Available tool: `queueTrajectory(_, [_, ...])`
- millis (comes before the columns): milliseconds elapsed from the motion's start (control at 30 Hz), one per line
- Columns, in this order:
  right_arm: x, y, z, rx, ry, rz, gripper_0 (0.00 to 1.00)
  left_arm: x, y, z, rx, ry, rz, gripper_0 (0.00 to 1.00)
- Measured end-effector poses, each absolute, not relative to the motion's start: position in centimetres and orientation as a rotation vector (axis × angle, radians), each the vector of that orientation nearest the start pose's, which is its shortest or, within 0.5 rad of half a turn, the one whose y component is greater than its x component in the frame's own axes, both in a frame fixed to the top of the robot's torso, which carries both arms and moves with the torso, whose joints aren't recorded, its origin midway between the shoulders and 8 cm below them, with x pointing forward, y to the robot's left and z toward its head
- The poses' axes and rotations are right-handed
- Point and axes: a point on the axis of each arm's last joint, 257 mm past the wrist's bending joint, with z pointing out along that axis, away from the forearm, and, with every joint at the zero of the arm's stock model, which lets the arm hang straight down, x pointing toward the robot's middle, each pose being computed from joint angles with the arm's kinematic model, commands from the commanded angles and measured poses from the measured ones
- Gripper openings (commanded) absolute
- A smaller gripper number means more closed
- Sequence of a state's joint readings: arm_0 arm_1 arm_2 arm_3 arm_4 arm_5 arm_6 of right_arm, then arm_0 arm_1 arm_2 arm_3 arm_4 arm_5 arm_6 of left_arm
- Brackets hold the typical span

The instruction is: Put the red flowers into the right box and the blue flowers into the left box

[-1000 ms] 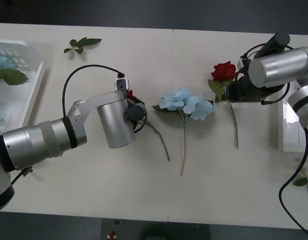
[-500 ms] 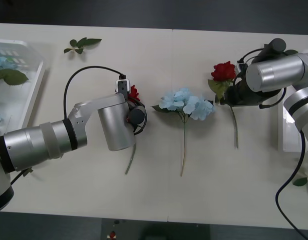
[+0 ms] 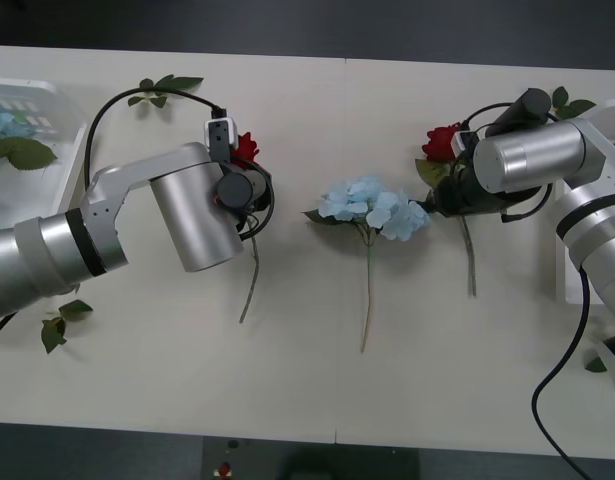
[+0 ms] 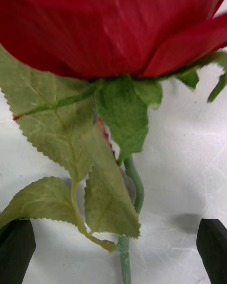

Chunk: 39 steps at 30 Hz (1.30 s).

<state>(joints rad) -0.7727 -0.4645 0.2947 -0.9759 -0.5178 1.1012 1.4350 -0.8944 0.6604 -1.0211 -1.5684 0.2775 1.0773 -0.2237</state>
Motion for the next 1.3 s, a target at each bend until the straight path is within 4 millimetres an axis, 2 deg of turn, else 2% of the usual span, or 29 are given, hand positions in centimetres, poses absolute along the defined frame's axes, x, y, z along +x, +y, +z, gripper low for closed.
queueTrajectory(33, [60.2, -26.4, -30.6, -0.128, 2.593, -0.026, 0.81, 58.0, 12.1, -22.7, -0.098, 2.245, -0.1, 0.0])
queueTrajectory(67, [60.2, -26.4, -30.6, -0.128, 2.593, -0.027, 0.4, 57.8, 12.0, -22.0, -0.074, 2.248, -0.11, 0.0])
queueTrajectory(133, [60.2, -26.4, -30.6, -0.128, 2.593, -0.027, 0.1, 57.4, 11.5, -20.2, -0.008, 2.246, -0.132, 0.0])
queueTrajectory(167, [60.2, -26.4, -30.6, -0.128, 2.593, -0.027, 0.0, 57.3, 11.1, -19.0, 0.016, 2.24, -0.157, 0.0])
queueTrajectory(267, [60.2, -26.5, -30.6, -0.127, 2.594, -0.027, 0.0, 56.9, 9.1, -14.5, -0.006, 2.203, -0.297, 0.0])
queueTrajectory(367, [60.2, -26.5, -30.7, -0.127, 2.595, -0.027, 0.0, 56.5, 7.3, -8.7, -0.059, 2.131, -0.468, 0.0])
queueTrajectory(467, [60.2, -26.5, -30.7, -0.126, 2.595, -0.028, 0.0, 55.9, 6.5, -3.7, -0.103, 2.043, -0.607, 0.0])
queueTrajectory(533, [60.2, -26.5, -30.7, -0.126, 2.595, -0.028, 0.0, 55.4, 6.3, -1.1, -0.122, 1.989, -0.674, 0.0])
queueTrajectory(600, [60.2, -26.5, -30.7, -0.126, 2.595, -0.028, 0.0, 54.7, 6.2, 0.6, -0.13, 1.955, -0.73, 0.0])
queueTrajectory(667, [60.2, -26.5, -30.6, -0.127, 2.595, -0.028, 0.0, 53.8, 6.0, 1.6, -0.083, 1.946, -0.772, 0.0])
queueTrajectory(767, [59.9, -26.4, -30.3, -0.132, 2.62, -0.037, 0.0, 52.9, 6.2, 2.7, 0.077, 1.901, -0.743, 0.0])
queueTrajectory(867, [59.9, -25.9, -29.1, -0.151, 2.626, -0.042, 0.0, 52.6, 6.3, 3.2, 0.139, 1.857, -0.742, 0.0])
queueTrajectory(1100, [60.3, -25.0, -23.4, -0.181, 2.573, -0.015, 0.0, 51.6, 3.6, 2.1, 0.105, 1.819, -0.817, 0.0])
queueTrajectory(1300, [59.9, -26.9, -17.1, -0.086, 2.534, 0.035, 0.0, 50.6, 0.7, 1.7, 0.058, 1.781, -0.857, 0.0])
